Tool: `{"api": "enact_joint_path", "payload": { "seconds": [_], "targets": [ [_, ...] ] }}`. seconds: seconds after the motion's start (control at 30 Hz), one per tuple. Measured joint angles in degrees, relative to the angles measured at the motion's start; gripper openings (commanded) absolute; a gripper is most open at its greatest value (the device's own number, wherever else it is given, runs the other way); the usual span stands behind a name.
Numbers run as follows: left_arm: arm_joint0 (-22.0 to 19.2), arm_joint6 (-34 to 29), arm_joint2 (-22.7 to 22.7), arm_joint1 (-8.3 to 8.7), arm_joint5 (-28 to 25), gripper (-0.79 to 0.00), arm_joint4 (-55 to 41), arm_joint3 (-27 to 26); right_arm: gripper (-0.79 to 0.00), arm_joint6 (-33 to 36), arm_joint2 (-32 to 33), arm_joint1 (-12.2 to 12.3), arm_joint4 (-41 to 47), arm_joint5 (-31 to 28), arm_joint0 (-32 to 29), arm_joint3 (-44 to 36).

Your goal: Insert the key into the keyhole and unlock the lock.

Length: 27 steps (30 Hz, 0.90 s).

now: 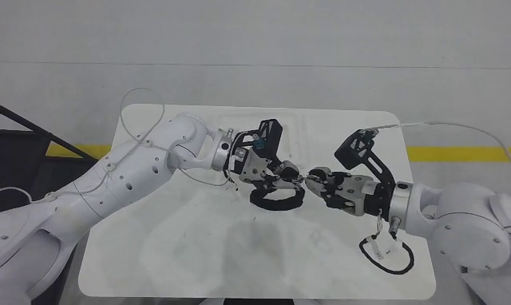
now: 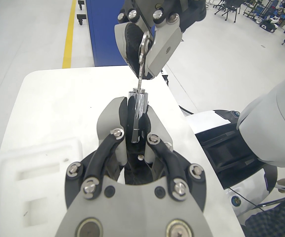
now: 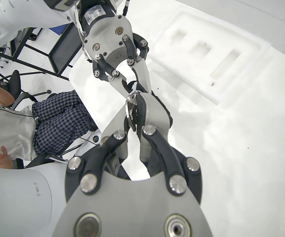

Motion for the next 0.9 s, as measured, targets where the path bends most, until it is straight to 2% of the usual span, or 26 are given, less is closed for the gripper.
{"api": "enact_joint_path", "payload": {
  "seconds": [0.13,0.27,0.53,0.57,0.6,0.67,0.7,0.73,0.9],
  "targets": [
    [0.87,2.23,-0.79,0.21,0.00,-0.785,1.25,1.16,0.000,1.33,1.07,0.09,-1.80,-1.08,-0.61,-0.17],
    [2.53,5.77,-2.05,0.36,0.00,-0.785,2.66,1.16,0.000,2.70,1.85,0.31,-6.46,-7.20,-1.19,-0.47],
    [5.66,11.47,-4.03,0.17,0.00,-0.785,5.85,0.53,0.000,-2.65,0.18,-0.03,-15.41,-13.78,-5.23,0.22],
    [5.87,11.85,-4.21,0.08,0.00,-0.785,6.12,0.49,-0.132,-3.34,-0.26,-0.13,-16.31,-14.10,-5.61,0.47],
    [6.12,12.25,-4.43,-0.05,0.00,-0.785,6.44,0.46,-0.332,-4.22,-0.83,-0.28,-17.36,-14.38,-6.01,0.75],
    [6.45,12.72,-4.68,-0.28,0.00,-0.785,6.75,0.41,-0.551,-5.52,-1.68,-0.53,-18.75,-14.79,-6.40,0.99],
    [6.64,12.94,-4.76,-0.43,0.00,-0.785,6.85,0.33,-0.730,-6.24,-2.25,-0.69,-19.81,-15.14,-6.53,1.11],
    [6.77,13.03,-4.77,-0.55,0.00,-0.785,6.89,0.26,-0.785,-6.70,-2.68,-0.82,-20.64,-15.33,-6.57,1.20],
    [7.02,12.93,-4.60,-1.16,0.00,-0.785,7.00,0.44,-0.785,-9.31,-4.39,-1.59,-24.02,-14.76,-6.56,2.23]
  ]
}}
